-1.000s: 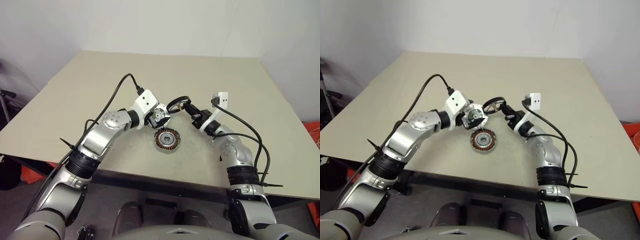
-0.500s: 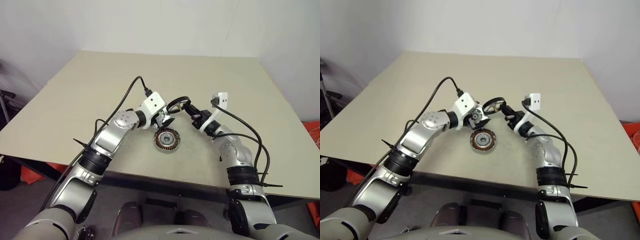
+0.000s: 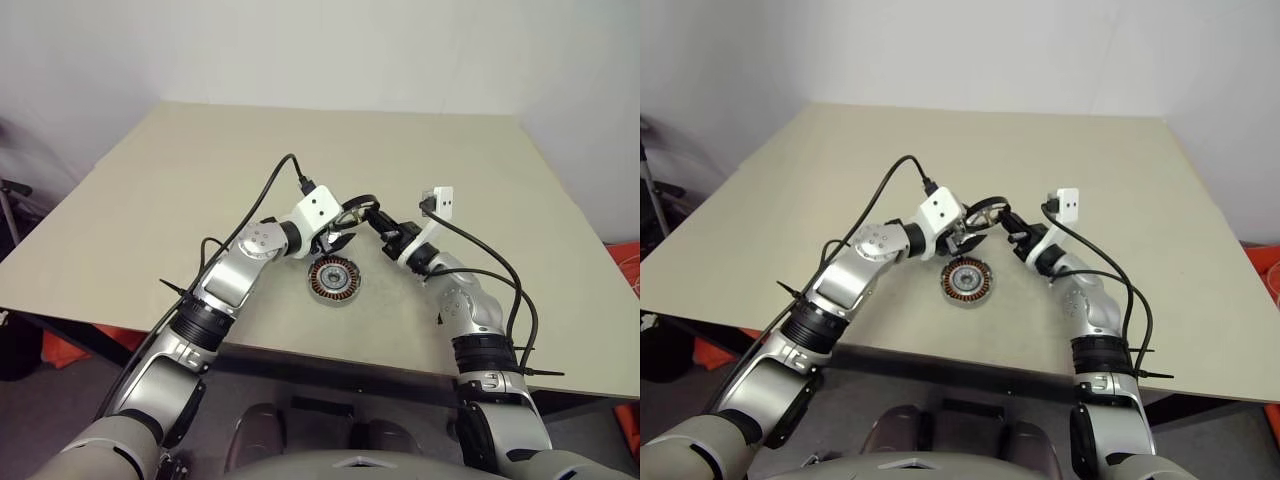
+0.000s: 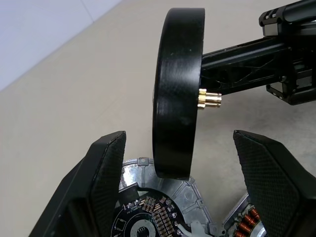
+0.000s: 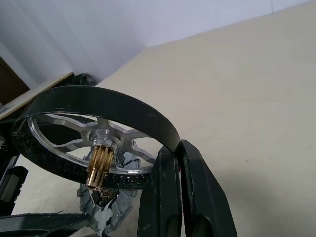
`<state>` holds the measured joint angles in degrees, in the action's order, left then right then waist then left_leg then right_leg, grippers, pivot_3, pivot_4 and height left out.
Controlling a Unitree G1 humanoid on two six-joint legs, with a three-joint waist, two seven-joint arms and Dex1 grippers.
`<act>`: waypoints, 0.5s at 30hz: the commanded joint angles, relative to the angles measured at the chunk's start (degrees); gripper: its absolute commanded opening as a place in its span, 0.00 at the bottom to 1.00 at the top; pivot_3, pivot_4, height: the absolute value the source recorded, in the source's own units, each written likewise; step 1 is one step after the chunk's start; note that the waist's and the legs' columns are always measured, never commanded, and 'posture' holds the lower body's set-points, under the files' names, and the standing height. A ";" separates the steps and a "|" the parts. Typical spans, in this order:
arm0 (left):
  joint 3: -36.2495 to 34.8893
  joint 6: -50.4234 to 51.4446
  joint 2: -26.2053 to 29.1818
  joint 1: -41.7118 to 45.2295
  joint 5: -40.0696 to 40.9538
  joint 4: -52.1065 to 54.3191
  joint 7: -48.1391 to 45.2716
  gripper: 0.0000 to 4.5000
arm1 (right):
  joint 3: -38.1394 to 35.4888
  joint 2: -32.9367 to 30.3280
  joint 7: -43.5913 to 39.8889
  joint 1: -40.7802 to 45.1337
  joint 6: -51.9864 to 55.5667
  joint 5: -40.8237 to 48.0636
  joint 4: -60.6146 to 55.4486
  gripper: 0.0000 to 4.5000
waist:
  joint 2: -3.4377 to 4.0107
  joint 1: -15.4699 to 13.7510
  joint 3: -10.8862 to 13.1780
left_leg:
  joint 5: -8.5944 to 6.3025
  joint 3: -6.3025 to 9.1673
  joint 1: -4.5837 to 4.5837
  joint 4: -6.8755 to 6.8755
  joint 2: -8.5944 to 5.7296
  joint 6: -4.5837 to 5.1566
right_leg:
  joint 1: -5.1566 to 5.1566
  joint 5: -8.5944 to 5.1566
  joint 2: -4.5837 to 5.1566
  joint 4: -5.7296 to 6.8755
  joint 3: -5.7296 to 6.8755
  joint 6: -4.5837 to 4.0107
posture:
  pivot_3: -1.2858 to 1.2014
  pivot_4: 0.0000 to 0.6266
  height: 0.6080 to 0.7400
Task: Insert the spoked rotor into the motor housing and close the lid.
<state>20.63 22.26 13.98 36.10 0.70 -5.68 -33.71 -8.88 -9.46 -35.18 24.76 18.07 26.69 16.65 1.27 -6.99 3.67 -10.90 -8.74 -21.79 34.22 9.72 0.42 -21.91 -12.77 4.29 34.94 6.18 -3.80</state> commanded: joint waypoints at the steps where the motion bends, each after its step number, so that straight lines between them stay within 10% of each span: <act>1: -1.43 -1.15 -0.34 1.05 0.07 1.48 -0.46 0.68 | -0.06 -0.09 -0.16 0.62 -0.46 0.71 -3.43 0.00 | 0.00 0.00 0.00 | 0.00 0.00 0.00 0.00 0.00 0.00 | 0.00 0.00 0.00 0.00 0.00 0.00 | 0.52 0.00 1.00; 5: -1.53 -1.11 -0.52 1.13 -0.60 1.28 -0.03 0.40 | -0.03 -0.04 -0.13 0.62 -0.43 0.73 -3.50 0.00 | 0.00 0.00 0.00 | 0.00 0.00 0.00 0.00 0.00 0.01 | 0.00 0.00 0.00 0.00 0.00 0.00 | 0.52 0.00 1.00; 15: -1.63 -1.21 -0.75 0.78 -1.26 1.32 -0.14 0.40 | -0.02 -0.02 0.15 0.54 -0.63 0.52 -3.32 0.00 | 0.00 -0.01 0.00 | -0.01 0.00 0.00 0.00 0.00 0.02 | 0.00 0.00 0.00 0.00 0.00 0.00 | 0.52 0.00 1.00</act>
<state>20.40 22.26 13.32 36.09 -0.34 -5.71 -34.09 -8.87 -9.46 -34.88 24.76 18.10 26.68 16.65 1.27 -7.00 3.67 -10.91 -8.74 -21.79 34.23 9.72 0.43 -21.91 -12.76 4.29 34.94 6.18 -3.81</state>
